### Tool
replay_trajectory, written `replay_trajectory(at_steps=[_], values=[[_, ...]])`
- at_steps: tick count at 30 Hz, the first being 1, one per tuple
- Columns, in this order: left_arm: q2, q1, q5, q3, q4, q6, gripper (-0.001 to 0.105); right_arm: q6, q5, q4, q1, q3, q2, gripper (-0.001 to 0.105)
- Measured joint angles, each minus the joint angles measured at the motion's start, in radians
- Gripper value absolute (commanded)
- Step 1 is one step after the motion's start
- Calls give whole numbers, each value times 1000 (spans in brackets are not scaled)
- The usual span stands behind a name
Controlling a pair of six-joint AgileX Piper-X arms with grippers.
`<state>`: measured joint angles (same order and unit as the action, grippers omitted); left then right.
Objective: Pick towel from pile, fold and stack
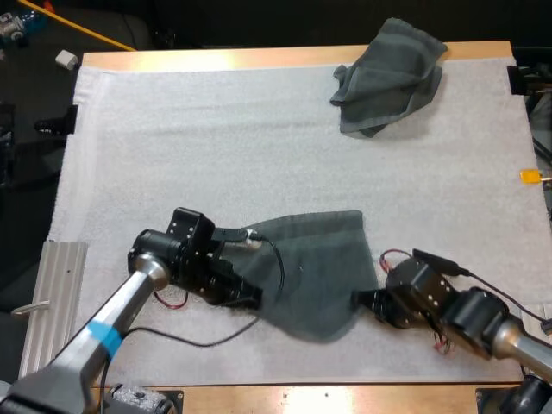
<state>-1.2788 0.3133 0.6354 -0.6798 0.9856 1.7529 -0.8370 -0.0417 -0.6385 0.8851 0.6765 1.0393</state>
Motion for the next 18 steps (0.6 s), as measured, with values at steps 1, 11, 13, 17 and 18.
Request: replay_trajectory(at_steps=[1, 11, 13, 17, 18], values=[[-30, -5, 14, 0, -31, 19, 0, 0, -6, 21, -22, 0, 20, 0], [-162, -145, 101, 0, -270, 152, 0, 8, -88, 177, -204, 2, 191, 0], [-164, -153, 101, 0, -277, 154, 0, 8, -89, 180, -208, 2, 196, 1], [-175, -193, 103, 0, -335, 183, 0, 35, -96, 239, -237, 2, 230, 0], [-175, -193, 103, 0, -346, 191, 0, 44, -101, 259, -239, 2, 237, 0]])
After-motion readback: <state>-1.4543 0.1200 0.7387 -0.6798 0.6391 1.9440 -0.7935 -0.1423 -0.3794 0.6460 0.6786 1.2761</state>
